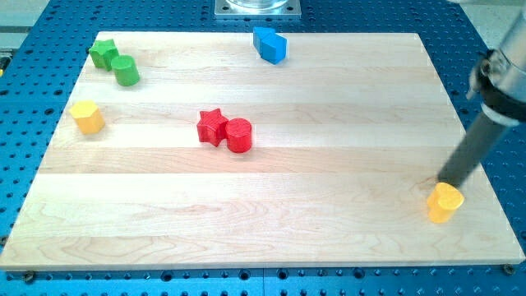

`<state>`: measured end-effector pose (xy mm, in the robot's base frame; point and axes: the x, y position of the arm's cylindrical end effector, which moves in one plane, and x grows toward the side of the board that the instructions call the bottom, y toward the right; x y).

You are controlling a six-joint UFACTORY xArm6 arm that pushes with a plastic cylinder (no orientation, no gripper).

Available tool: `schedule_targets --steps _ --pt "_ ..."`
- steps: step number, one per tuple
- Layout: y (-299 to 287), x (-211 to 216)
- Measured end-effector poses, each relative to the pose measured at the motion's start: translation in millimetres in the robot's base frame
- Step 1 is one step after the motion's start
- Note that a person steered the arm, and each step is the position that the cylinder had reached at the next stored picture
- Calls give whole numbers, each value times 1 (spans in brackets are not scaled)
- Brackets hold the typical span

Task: Move your arm towards the bottom side of the board

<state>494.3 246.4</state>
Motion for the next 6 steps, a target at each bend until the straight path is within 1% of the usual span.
schedule_targets --steps 1,2,3,4,5,6 --pt "-38 -81" --pt "-116 -143" --pt "-226 -166" --pt "-347 -157" --pt "-453 -135" --pt "-513 -118"
